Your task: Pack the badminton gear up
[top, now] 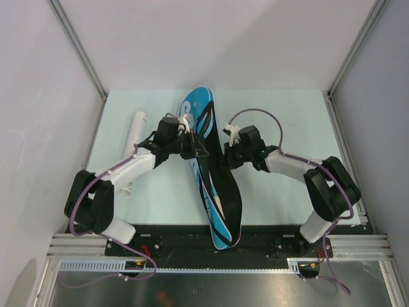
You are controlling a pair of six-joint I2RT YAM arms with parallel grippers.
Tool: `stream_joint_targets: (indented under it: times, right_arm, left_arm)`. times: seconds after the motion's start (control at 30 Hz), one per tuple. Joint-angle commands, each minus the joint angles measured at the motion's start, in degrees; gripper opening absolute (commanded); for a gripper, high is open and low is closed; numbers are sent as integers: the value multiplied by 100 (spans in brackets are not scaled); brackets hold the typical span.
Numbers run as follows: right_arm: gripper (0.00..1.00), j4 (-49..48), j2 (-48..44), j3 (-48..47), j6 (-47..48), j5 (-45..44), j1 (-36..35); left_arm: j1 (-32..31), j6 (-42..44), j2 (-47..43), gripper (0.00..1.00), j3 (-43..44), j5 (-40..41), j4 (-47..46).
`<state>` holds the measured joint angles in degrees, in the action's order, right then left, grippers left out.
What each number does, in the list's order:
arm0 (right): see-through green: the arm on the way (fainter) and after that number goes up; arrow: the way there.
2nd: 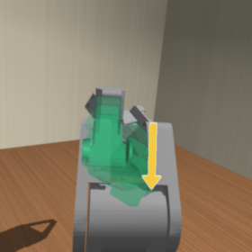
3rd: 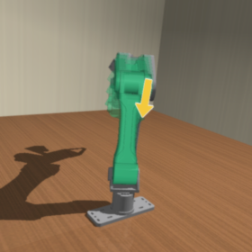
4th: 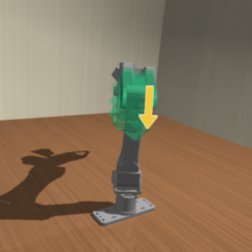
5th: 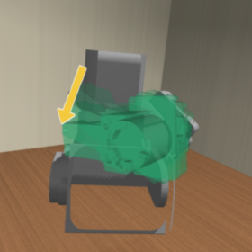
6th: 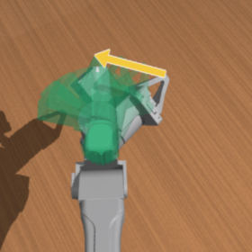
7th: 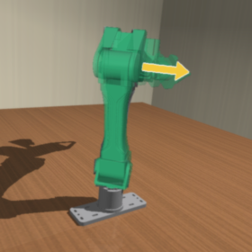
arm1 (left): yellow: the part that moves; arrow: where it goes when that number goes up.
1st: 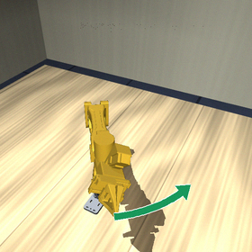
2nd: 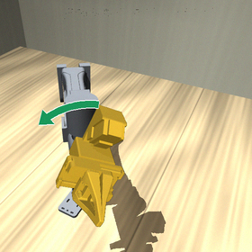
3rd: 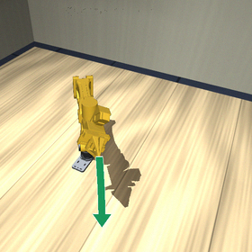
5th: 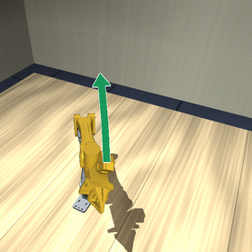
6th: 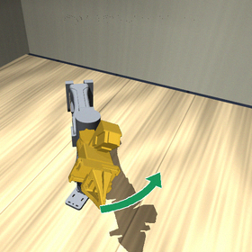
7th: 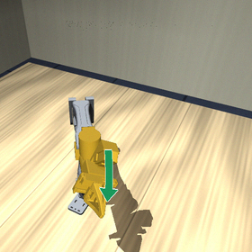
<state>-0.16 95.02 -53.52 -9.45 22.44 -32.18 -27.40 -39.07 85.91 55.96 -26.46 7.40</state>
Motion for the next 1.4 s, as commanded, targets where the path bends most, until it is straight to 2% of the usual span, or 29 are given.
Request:
stream_joint_targets:
  times: [0.0, 0.03, 0.13, 0.17, 0.23, 0.27, 0.37, 0.57, 0.67, 0.73, 0.87, 0.93, 1.17, 1.37]
  right_arm:
    - [0, 381, -300, -947, 136, -678, -411]
    - [0, 577, -361, -1072, 293, -766, -490]
    - [0, 1254, -467, -1503, 697, -1048, -526]
    - [0, 1369, -485, -1573, 856, -987, -526]
    - [0, 1615, -485, -1740, 1119, -873, -526]
    - [0, 1712, -441, -1819, 1400, -786, -552]
    - [0, 2081, -318, -2171, 1770, -785, -570]
    - [0, 2433, -204, -2715, 2333, -785, -578]
    - [0, 2626, -81, -3032, 2650, -723, -570]
    - [0, 2837, 77, -3182, 2816, -758, -552]
    - [0, 3057, 210, -3411, 2870, -390, -377]
    - [0, 3040, 175, -3367, 2879, -275, -324]
    - [0, 3119, 236, -3367, 2923, -117, -218]
    - [0, 3163, 289, -3367, 2914, -64, -227]
  left_arm:
    - [-38, -198, -373, 0, 64, -219, -344]
    - [-38, -206, -399, 0, 55, -176, -344]
    - [24, -180, -548, 34, 2, -62, -344]
    - [50, -171, -592, 54, -7, -26, -344]
    - [181, -224, -706, 71, -16, 9, -327]
    - [234, -250, -733, 84, 28, 0, -309]
    - [480, -329, -725, 95, 299, -9, -187]
    - [815, -373, -549, 97, 1125, 526, 235]
    - [929, -356, -243, 87, 1608, 756, 271]
    - [1060, -356, -66, 85, 1820, 853, 297]
    - [1359, -355, 549, 92, 2767, 905, 753]
    - [1483, -382, 813, 92, 3181, 1185, 1227]
    - [1676, -31, 761, 98, 3342, 2275, 1809]
    - [1826, -136, 1462, 96, 3965, 1908, 1923]
